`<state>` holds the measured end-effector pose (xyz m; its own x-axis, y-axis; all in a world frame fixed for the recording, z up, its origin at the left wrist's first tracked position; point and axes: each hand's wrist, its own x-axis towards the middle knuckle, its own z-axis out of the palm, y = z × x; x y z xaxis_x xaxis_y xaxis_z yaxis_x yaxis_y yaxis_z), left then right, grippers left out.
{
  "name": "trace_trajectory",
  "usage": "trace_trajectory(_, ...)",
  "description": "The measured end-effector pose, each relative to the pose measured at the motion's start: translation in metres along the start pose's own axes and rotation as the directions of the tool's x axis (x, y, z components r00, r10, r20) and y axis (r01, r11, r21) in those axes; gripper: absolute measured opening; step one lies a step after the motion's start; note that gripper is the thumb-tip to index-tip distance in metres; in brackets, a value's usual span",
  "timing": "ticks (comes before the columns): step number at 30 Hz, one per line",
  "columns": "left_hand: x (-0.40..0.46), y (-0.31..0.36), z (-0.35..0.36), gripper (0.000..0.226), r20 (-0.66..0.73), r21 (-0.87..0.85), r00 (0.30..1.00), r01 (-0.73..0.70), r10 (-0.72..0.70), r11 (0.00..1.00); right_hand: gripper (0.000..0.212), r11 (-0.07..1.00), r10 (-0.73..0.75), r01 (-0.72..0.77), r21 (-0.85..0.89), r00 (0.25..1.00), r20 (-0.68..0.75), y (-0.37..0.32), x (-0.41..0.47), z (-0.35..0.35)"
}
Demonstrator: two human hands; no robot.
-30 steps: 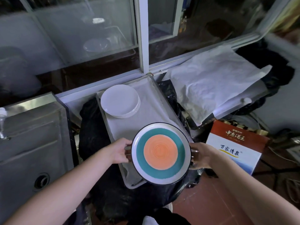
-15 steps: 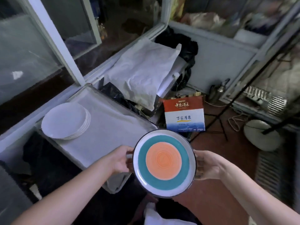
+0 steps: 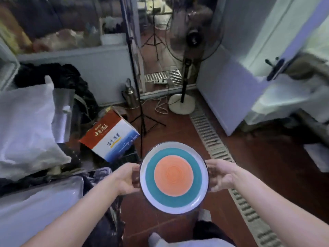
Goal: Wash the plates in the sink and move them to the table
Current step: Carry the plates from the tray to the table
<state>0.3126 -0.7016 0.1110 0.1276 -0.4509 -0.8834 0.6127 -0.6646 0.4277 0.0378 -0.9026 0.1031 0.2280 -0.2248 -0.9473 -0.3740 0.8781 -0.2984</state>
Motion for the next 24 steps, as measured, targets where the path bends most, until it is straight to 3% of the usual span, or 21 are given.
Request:
trace_trajectory(3,0.017,0.016,0.060,0.029,0.010,0.103,1.000,0.027,-0.028,0.994,0.013,0.995,-0.029,0.031,0.090,0.999,-0.027,0.004,-0.013,-0.054)
trace_trajectory(6,0.030,0.032,0.125,0.022,0.019,0.155,1.000,0.017,-0.020,0.988,0.010,0.976,-0.042,0.052,0.210,0.998,-0.051,0.004,-0.018,-0.111)
trace_trajectory(10,0.042,0.045,0.218,0.036,0.051,0.278,0.998,0.006,-0.021,0.961,0.018,0.951,-0.053,0.071,0.301,0.996,-0.068,-0.005,-0.023,-0.189)
trace_trajectory(24,0.132,0.062,0.554,0.014,0.124,0.573,0.987,0.010,-0.099,0.819,0.015,0.877,-0.030,0.152,0.456,0.964,-0.264,-0.049,-0.049,-0.470)
